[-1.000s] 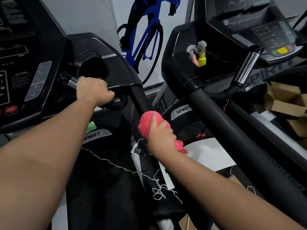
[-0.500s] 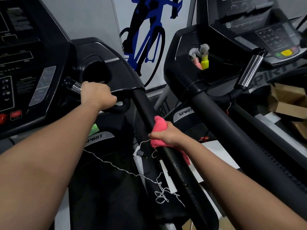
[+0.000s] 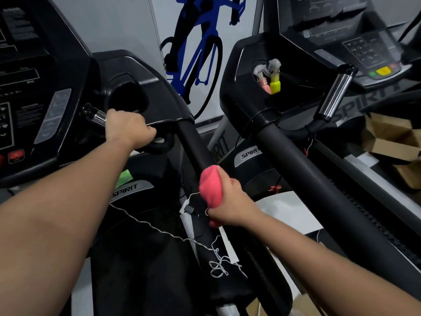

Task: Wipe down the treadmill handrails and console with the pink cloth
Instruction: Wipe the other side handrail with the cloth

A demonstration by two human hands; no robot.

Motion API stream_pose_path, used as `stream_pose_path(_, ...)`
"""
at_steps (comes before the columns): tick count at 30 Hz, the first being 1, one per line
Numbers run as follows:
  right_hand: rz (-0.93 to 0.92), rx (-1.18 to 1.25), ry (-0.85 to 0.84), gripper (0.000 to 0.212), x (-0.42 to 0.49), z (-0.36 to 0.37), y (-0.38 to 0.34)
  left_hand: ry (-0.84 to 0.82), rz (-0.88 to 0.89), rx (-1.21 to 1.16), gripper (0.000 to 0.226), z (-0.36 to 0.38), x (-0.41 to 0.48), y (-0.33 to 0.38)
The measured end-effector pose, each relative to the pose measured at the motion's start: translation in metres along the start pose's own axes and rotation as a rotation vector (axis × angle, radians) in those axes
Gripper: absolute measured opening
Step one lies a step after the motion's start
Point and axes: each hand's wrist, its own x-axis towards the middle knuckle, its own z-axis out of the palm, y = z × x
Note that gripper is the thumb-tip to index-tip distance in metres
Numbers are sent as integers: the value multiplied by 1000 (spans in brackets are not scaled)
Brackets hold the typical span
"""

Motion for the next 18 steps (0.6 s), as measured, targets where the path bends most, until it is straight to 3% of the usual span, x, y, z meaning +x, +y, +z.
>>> stream_pose_path(4,133,518,-128,95,24,-13,4,-41,-32,-10,37,-1,0,1)
stream_pose_path(6,173,613,-148,87,30,-14,0,-68,-40,-8,32,-3,1,2)
stream_pose_path(10,162,206,17,97,16,-2,-8,-148,-177,-55,29,-9,12,5)
stream_pose_path(12,59,-4,51,102,3,4,-9,-131,-359,-430,29,-17,20,9)
stream_pose_path(15,-23,-36,17,106,-3,4,-3,-48,-444,-1334,22,-36,25,38)
stream_pose_path(18,-23,67,-22,105,3,0,3,-26,-182,-1359,19,-48,6,88)
